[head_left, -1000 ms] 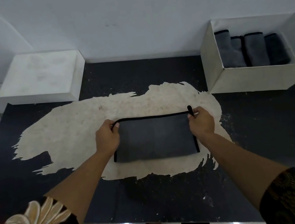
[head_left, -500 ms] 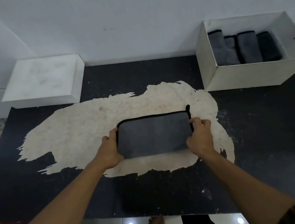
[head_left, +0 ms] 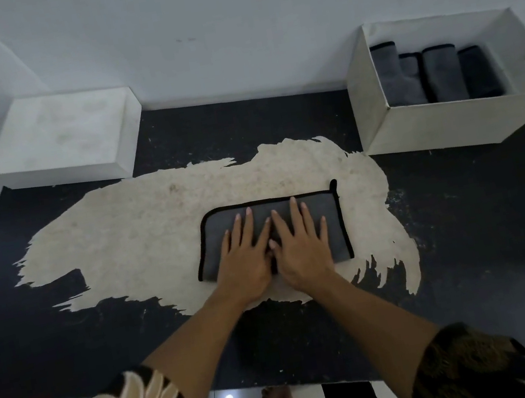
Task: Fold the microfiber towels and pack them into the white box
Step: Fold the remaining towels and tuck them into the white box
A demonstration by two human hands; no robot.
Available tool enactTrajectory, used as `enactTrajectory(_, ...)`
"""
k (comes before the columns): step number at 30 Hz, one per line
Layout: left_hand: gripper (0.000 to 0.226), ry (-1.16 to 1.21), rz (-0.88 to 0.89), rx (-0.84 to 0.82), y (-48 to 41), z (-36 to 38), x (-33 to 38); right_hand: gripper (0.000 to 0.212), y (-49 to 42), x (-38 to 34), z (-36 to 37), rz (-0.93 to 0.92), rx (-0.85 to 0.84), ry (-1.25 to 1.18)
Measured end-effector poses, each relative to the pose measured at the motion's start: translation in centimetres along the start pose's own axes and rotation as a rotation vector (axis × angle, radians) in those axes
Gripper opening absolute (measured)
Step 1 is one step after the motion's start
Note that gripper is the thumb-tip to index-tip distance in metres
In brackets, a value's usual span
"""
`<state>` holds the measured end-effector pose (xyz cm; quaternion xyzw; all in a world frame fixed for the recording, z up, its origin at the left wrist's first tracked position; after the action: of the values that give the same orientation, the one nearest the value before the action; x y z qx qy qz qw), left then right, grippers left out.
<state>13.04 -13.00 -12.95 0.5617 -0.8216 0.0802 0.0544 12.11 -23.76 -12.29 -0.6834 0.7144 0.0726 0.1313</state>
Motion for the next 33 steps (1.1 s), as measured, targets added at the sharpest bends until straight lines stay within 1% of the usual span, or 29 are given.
enactTrajectory(3,0.072,-0.054,-0.068,0.036,1.0,0.8,-2.4,0.069,0.8,2.5,0.3,-0.029,0.009,0.087)
enactTrajectory(5,0.077,-0.072,-0.127,0.041,1.6,0.7,-4.3,0.073,1.2,4.3,0.0,0.001,0.004,0.136)
enactTrajectory(7,0.079,-0.086,-0.178,0.006,2.1,0.7,-6.0,0.074,1.4,5.5,-0.2,0.050,-0.018,0.163)
enactTrajectory(11,0.079,-0.115,-0.232,-0.120,3.4,-0.2,-8.1,0.074,2.4,6.5,-1.3,0.148,-0.074,0.188)
enactTrajectory(13,0.074,-0.125,-0.250,-0.136,3.9,-1.3,-8.1,0.075,2.7,6.9,-2.8,0.282,-0.047,0.149)
enactTrajectory(14,0.071,-0.108,-0.284,-0.097,4.0,-2.3,-8.2,0.072,2.8,7.2,-4.0,0.370,0.008,0.110)
enactTrajectory(16,0.060,0.024,-0.418,0.046,4.3,-4.3,-8.5,0.057,2.9,8.0,-6.2,0.549,0.116,0.024)
enactTrajectory(17,0.054,0.139,-0.509,0.095,4.5,-4.8,-8.8,0.051,2.9,8.4,-6.6,0.627,0.106,-0.015)
enactTrajectory(18,0.052,0.252,-0.606,0.110,4.8,-4.9,-9.2,0.050,3.0,8.8,-6.4,0.693,0.063,-0.054)
enactTrajectory(19,0.052,0.334,-0.693,0.096,4.9,-4.7,-9.6,0.051,3.1,9.2,-6.2,0.757,0.013,-0.109)
enactTrajectory(21,0.056,0.390,-0.802,0.020,5.1,-4.2,-10.2,0.051,3.0,9.9,-5.5,0.856,-0.077,-0.222)
enactTrajectory(22,0.055,0.380,-0.815,-0.026,5.1,-4.0,-10.3,0.045,2.9,10.1,-5.3,0.876,-0.117,-0.258)
enactTrajectory(25,0.043,0.295,-0.795,-0.143,5.0,-3.7,-10.2,0.005,2.5,10.7,-5.2,0.862,-0.188,-0.298)
enactTrajectory(28,0.020,0.252,-0.768,-0.180,4.5,-3.8,-10.1,0.011,2.6,11.4,-5.2,0.887,-0.165,-0.344)
enactTrajectory(31,0.019,0.245,-0.784,-0.217,4.8,-3.8,-9.5,0.012,3.0,12.5,-5.4,0.907,-0.116,-0.324)
enactTrajectory(32,0.019,0.198,-0.770,-0.200,4.7,-4.3,-9.0,0.012,3.2,12.9,-5.4,0.913,-0.107,-0.310)
enactTrajectory(33,0.020,0.118,-0.732,-0.145,4.4,-5.0,-8.4,0.011,3.5,13.2,-5.3,0.913,-0.100,-0.299)
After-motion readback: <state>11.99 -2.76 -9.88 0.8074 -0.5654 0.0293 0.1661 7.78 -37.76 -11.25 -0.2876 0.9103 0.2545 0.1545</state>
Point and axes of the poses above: each hand's wrist, its own y-axis away from the middle knuckle, its own z-axis out of the palm, x = y × z, the point moved 9 cm from there along -y, towards the middle knuckle, and after that the axes turned 15 degrees about x, right-handed, at the moved point
